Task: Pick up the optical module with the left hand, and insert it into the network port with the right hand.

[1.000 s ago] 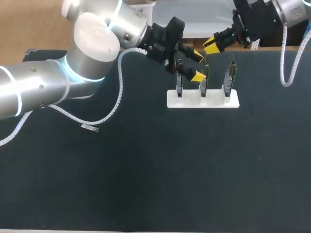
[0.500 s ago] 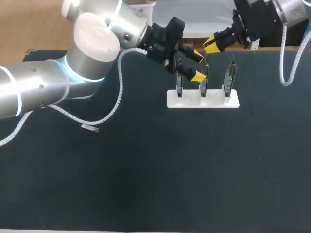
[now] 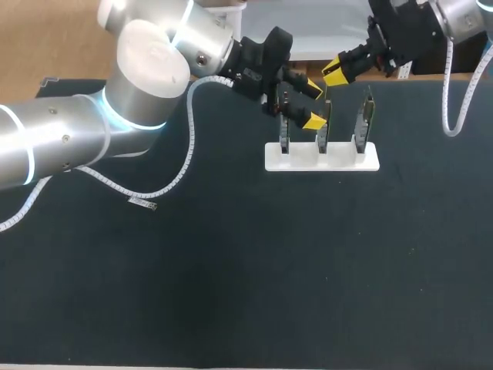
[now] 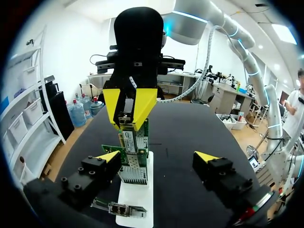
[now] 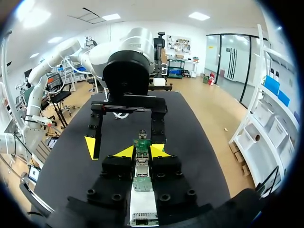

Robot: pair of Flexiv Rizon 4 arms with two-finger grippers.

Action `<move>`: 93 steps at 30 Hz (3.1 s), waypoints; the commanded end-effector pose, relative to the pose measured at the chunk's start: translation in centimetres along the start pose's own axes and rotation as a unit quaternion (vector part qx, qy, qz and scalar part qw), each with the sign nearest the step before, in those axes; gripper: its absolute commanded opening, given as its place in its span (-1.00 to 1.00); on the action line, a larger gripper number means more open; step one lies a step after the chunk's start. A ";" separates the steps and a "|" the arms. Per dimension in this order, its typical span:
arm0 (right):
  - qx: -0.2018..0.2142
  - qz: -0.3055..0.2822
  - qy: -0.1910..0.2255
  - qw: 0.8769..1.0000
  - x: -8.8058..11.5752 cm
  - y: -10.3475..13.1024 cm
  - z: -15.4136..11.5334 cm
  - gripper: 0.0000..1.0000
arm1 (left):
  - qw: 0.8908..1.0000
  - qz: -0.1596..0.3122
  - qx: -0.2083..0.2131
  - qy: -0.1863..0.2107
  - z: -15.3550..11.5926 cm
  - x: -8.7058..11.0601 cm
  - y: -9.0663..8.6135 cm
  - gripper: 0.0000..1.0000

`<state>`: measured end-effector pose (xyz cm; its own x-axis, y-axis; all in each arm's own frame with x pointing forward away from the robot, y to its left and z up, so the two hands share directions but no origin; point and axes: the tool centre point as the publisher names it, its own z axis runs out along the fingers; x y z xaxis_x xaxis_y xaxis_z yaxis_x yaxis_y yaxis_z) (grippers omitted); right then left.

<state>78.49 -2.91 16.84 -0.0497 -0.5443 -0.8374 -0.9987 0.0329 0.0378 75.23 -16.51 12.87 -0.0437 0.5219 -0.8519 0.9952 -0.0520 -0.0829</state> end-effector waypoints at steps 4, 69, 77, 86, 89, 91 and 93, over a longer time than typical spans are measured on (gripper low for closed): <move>-0.004 0.005 0.002 1.000 0.2 -0.2 0.2 -1.00 | 1.000 -0.001 0.001 0.003 0.0 -0.1 0.1 1.00; -0.023 0.010 -0.052 0.998 -1.7 0.5 -1.1 -1.00 | 1.000 -0.001 0.001 0.003 0.0 -0.1 0.1 1.00; -0.027 0.012 -0.049 0.998 -1.5 0.4 -0.8 -1.00 | 1.000 -0.001 0.001 0.003 0.0 -0.1 0.1 1.00; -0.027 0.019 -0.042 0.999 -1.1 -0.1 -0.5 -1.00 | 1.000 -0.001 0.001 0.003 0.0 -0.1 0.1 1.00; -0.028 0.024 -0.040 0.999 -0.8 -0.2 -0.3 -1.00 | 1.000 -0.001 0.001 0.003 0.0 -0.1 0.1 1.00; -0.029 0.026 -0.039 0.998 -0.6 -0.2 -0.3 -1.00 | 1.000 -0.001 0.001 0.003 0.0 -0.1 0.1 1.00; -0.030 0.028 -0.038 0.998 -0.5 -0.3 -0.2 -1.00 | 1.000 -0.001 0.001 0.003 0.0 -0.1 0.1 1.00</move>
<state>78.48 -2.83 17.48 -0.1070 -0.4773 -0.8722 -0.9934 0.0151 0.1136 75.23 -16.51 12.87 -0.0436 0.5218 -0.8520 0.9952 -0.0522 -0.0829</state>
